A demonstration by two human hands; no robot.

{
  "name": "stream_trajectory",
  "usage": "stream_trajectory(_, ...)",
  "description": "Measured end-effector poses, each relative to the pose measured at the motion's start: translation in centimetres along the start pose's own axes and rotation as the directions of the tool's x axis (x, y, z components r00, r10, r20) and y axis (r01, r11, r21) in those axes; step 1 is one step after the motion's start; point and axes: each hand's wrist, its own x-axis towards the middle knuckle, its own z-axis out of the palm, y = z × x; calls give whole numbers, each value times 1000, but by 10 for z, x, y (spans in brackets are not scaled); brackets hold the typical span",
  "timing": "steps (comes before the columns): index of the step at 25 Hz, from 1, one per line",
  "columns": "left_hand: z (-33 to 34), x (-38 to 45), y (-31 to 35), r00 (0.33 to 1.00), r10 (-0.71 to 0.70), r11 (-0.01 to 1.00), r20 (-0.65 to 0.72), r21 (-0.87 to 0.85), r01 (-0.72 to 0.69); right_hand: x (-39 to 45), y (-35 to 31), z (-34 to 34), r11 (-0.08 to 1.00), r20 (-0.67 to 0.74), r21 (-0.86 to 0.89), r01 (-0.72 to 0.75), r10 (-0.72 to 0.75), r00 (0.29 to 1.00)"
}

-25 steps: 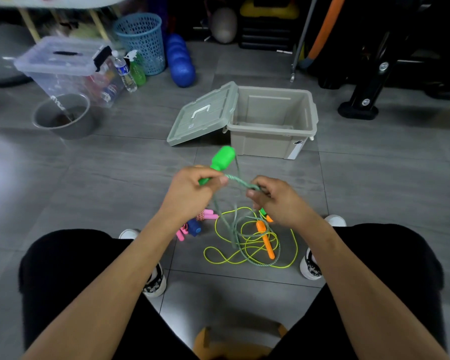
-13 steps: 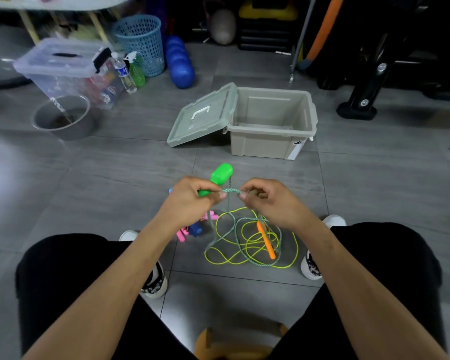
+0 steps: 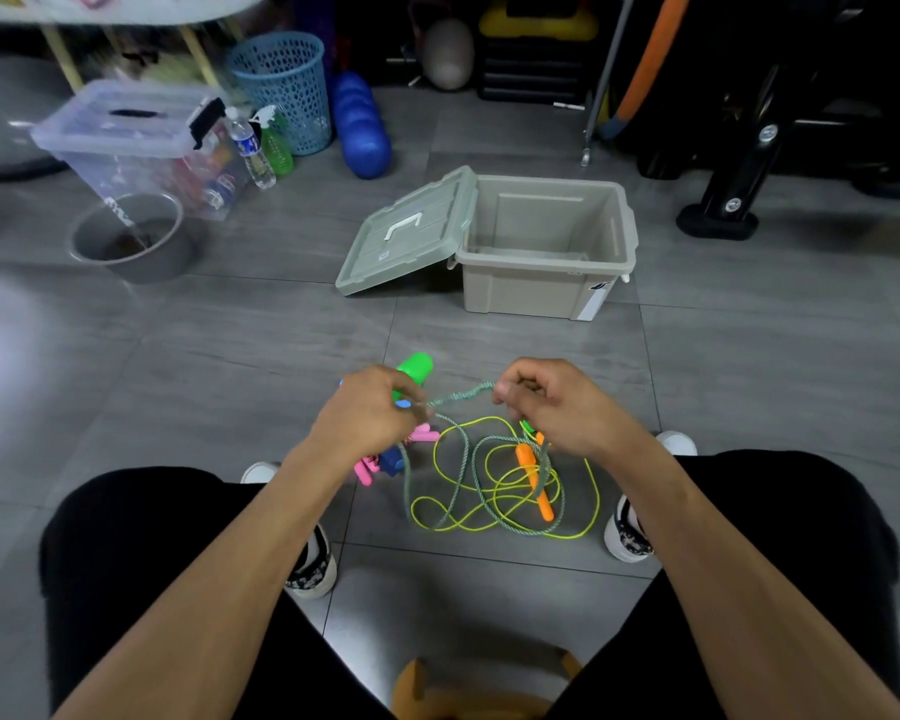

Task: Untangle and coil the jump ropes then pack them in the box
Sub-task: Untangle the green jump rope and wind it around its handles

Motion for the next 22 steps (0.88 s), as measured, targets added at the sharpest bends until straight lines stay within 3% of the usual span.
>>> stream_trajectory(2, 6, -3, 7, 989, 125, 988, 79, -103, -116, -1, -4, 0, 999, 30, -10, 45, -44, 999)
stream_trajectory(5, 15, -7, 20, 964, 267, 926, -2, -276, -257, -3, -6, 2, 998, 72, 14, 66, -67, 995)
stream_trajectory(9, 17, 0, 14, 917, 314, 922, -244, -154, -357, -3, -1, -1, 1000, 40, -3, -8, 9, 999)
stream_trajectory(11, 8, 7, 8, 907, 244, 953, -344, -89, -290, -3, 2, -6, 998, -28, -40, -42, 41, 999)
stream_trajectory(14, 6, 16, -8, 974, 67, 997, -217, 44, -59, -3, 0, -13, 993, -121, -104, -55, 42, 992)
stream_trajectory(16, 12, 18, -12, 998, 33, 998, -56, 49, -30, -4, -2, -12, 993, -100, -112, -28, 17, 995)
stream_trajectory(22, 21, -1, 16, 932, 362, 885, -9, -310, -346, -5, -5, 0, 994, -17, -81, 70, -72, 997)
